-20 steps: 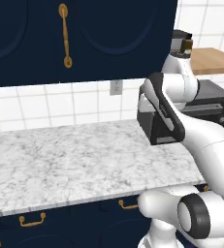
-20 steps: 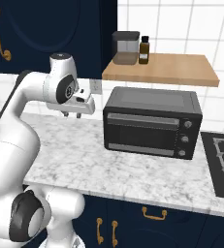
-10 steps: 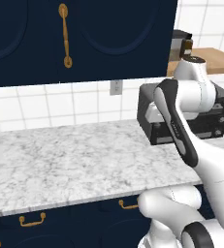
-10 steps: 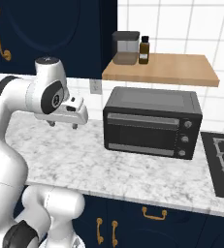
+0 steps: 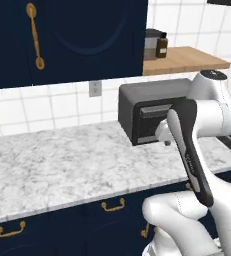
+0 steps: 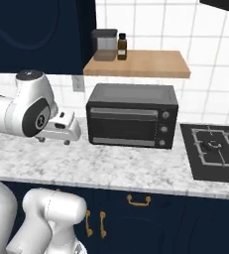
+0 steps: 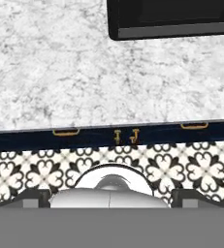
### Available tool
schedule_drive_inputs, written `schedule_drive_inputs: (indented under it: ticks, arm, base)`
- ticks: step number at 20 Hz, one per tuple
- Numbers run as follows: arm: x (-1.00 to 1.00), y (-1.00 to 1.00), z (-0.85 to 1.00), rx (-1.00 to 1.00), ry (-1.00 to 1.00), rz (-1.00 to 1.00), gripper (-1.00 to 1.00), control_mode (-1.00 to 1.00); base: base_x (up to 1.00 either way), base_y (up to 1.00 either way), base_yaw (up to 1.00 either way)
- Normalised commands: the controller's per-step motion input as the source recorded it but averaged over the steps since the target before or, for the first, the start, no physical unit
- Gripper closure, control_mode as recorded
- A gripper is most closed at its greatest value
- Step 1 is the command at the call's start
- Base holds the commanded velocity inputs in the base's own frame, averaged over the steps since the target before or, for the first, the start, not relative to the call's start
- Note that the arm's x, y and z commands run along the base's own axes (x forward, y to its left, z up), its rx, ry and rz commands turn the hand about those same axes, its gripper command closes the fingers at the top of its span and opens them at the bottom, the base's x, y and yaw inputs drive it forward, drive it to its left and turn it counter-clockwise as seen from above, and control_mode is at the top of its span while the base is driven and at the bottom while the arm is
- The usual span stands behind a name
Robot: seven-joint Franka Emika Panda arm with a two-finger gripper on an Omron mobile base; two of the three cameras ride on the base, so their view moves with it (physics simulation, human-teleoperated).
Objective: Navigate to the stand mixer.
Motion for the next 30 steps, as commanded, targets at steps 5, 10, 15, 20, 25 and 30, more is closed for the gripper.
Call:
schedule_drive_inputs:
  ticks: [5,10,15,20,25,30]
  arm:
    - [0.0,0.0,0.0,0.0,0.0,0.0,-1.0,1.0]
    - [0.0,0.0,0.0,0.0,0.0,0.0,-1.0,1.0]
    - [0.0,0.0,0.0,0.0,0.0,0.0,-1.0,1.0]
    - [0.0,0.0,0.0,0.0,0.0,0.0,-1.0,1.0]
    - [0.0,0.0,0.0,0.0,0.0,0.0,-1.0,1.0]
    - [0.0,0.0,0.0,0.0,0.0,0.0,-1.0,1.0]
  base:
    - [0.0,-0.59,-0.84]
    - [0.0,-0.28,-0.92]
    - [0.0,-0.36,-0.9]
    - [0.0,-0.08,-0.97]
    - [0.0,0.0,-1.0]
    - [0.0,0.0,-1.0]
